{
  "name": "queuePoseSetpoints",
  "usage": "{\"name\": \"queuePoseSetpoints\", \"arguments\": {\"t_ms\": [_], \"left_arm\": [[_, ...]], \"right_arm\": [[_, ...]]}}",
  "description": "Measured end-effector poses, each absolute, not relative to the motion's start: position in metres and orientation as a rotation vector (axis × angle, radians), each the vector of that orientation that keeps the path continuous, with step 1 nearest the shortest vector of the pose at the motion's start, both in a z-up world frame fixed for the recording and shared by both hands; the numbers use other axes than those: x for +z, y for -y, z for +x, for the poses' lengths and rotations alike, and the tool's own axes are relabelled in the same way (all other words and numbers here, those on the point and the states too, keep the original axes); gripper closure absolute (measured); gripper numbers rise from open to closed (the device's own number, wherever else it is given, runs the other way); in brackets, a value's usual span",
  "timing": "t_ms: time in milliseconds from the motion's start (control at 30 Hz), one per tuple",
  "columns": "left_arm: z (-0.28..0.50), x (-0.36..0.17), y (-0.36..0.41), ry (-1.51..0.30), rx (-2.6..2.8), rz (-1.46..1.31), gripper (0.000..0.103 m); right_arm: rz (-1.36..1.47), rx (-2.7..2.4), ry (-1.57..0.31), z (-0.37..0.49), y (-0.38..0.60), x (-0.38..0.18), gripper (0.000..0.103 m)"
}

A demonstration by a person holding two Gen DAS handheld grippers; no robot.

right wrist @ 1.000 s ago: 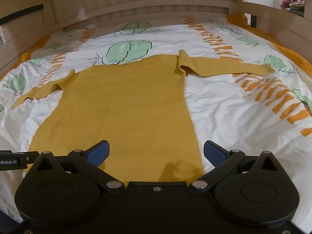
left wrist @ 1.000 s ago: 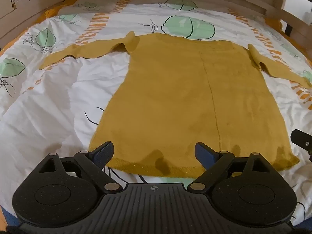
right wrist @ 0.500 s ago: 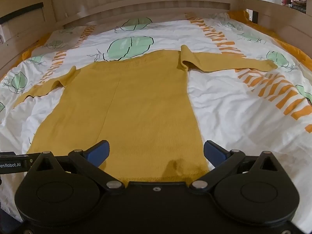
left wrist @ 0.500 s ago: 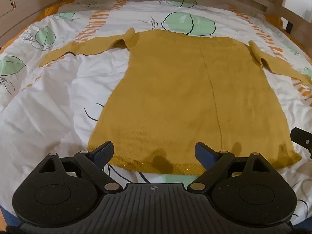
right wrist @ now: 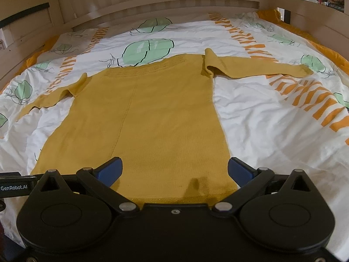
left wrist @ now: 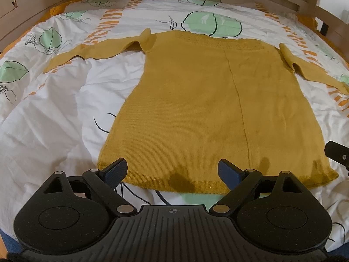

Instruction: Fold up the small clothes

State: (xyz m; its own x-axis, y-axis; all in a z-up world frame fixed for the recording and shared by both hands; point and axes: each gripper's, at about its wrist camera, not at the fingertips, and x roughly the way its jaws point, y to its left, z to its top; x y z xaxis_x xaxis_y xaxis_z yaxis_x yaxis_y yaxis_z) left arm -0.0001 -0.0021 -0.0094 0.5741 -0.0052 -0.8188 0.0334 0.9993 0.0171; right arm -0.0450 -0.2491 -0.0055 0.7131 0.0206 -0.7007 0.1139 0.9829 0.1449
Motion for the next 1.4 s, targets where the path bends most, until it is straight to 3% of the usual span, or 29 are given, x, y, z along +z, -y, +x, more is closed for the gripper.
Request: {"name": "queuePoseSetpoints", "arguments": {"t_ms": [1400], "left_arm": [[0.0042, -0.0141, 0.0042, -0.995, -0.02, 0.039, 0.012]], "right_arm": [[0.217, -0.036, -0.801, -0.0415, 0.2504, -0.0108, 0.001]]}}
